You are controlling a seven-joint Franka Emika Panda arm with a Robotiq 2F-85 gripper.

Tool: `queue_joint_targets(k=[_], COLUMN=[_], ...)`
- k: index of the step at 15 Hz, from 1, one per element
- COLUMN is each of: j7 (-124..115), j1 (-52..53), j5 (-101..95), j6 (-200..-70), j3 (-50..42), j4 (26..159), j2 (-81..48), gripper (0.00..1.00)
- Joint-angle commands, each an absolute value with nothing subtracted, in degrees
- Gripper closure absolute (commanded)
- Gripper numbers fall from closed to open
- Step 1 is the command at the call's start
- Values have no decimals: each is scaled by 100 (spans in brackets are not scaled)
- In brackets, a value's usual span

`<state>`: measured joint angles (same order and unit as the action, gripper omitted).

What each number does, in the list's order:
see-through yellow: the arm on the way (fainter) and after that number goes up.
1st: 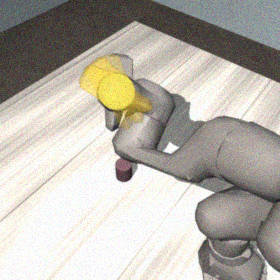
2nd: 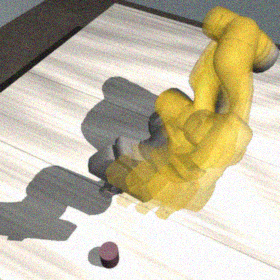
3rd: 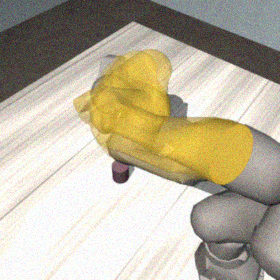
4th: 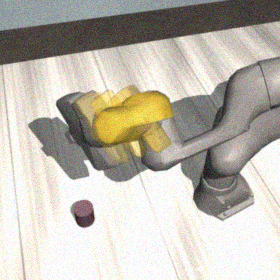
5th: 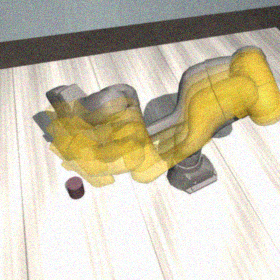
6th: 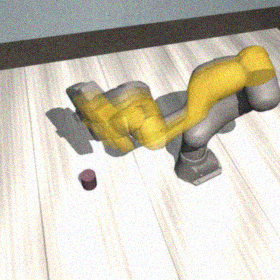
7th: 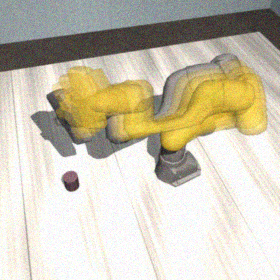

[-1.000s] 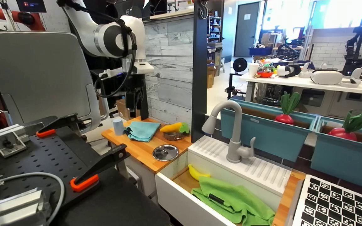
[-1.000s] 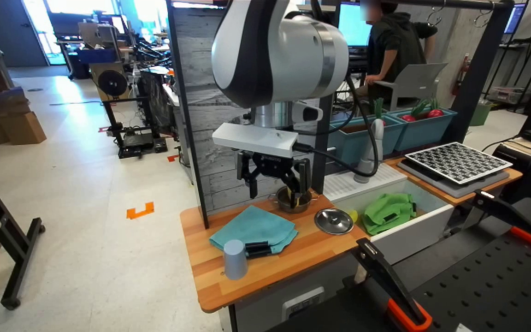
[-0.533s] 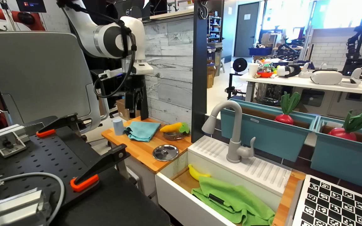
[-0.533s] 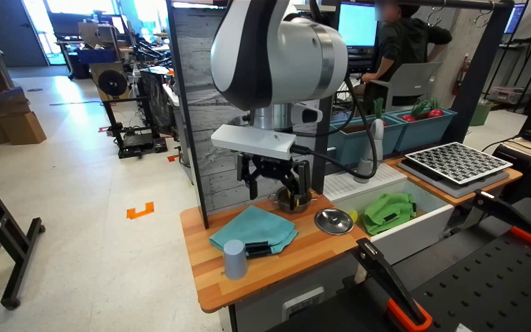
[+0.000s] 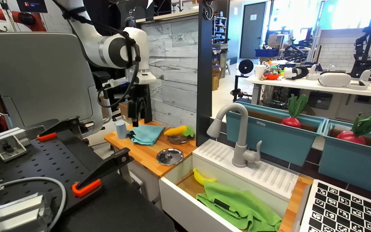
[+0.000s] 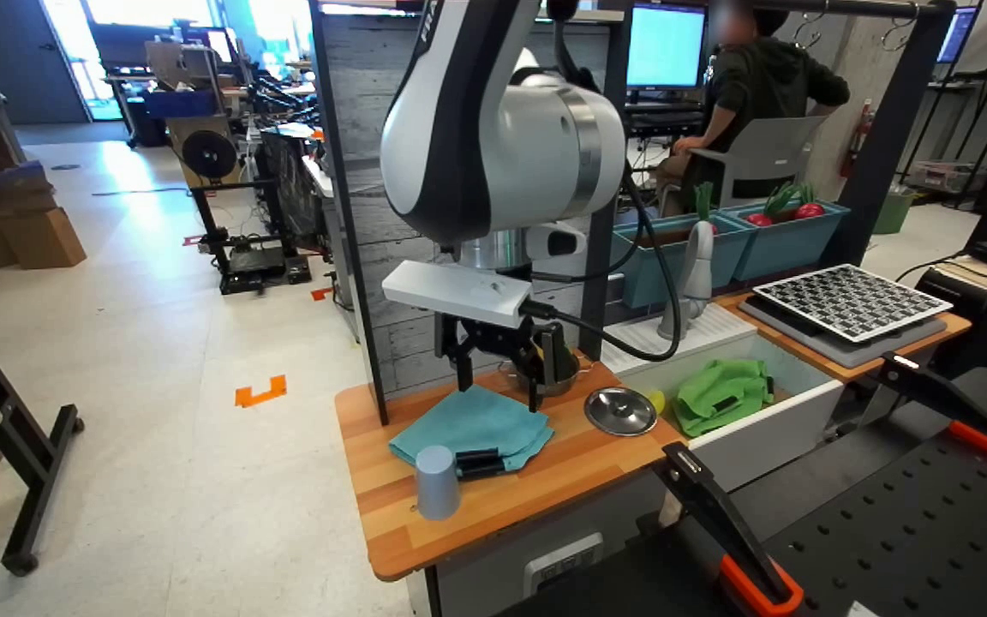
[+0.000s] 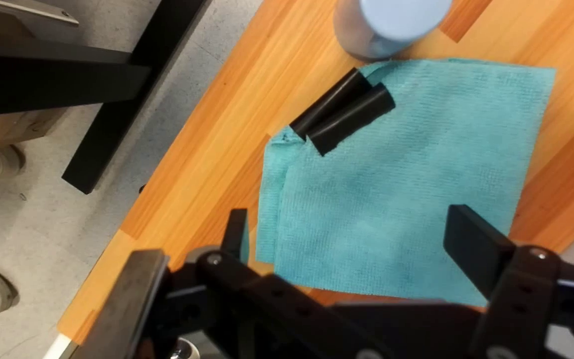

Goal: Move the blue cloth

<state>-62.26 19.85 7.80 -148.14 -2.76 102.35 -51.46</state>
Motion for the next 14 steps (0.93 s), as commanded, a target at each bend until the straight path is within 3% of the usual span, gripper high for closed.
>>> queue_joint_targets(k=[1,14], j7=[-6432,-7278], j1=[2090,2492], j5=[688,216], j6=[-14720,-14338], j3=[-362,-656], j4=[9537,7804], j2=[-5716,-7054], gripper=[0,0])
